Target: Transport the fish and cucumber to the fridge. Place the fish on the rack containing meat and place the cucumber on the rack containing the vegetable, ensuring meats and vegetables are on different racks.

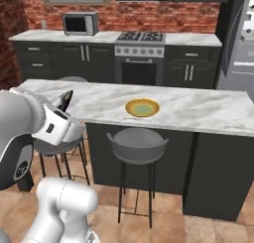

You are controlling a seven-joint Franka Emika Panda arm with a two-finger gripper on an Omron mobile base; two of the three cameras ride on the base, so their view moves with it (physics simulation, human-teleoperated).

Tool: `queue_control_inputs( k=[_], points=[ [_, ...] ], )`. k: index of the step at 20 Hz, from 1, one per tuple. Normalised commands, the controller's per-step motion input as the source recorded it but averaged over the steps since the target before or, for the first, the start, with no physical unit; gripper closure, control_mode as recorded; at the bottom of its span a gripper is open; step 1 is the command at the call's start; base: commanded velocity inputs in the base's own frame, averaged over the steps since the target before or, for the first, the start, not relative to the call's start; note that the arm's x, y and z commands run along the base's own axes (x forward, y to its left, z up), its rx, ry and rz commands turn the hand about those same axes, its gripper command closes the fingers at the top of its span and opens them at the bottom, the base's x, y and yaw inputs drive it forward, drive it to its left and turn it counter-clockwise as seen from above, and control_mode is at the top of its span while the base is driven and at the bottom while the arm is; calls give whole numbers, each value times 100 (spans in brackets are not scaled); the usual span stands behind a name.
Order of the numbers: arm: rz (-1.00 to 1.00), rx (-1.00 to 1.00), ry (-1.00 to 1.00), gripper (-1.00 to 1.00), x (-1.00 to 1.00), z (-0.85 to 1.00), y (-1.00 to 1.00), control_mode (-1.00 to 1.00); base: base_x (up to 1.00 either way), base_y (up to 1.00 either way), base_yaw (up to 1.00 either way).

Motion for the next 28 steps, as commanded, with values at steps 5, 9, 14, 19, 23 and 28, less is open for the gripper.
queue_control_inputs(
  k=[5,9,14,19,23,28],
  points=[
    [0,0,0,100,0,0,0,100,-7,-100,0],
    [0,0,0,100,0,0,0,100,0,-100,0],
    [0,0,0,100,0,0,0,100,0,-100,0],
    [0,0,0,100,0,0,0,100,9,-100,0],
    [0,0,0,100,0,0,0,100,32,-100,0],
    [0,0,0,100,0,0,0,100,77,-100,1]
  ],
)
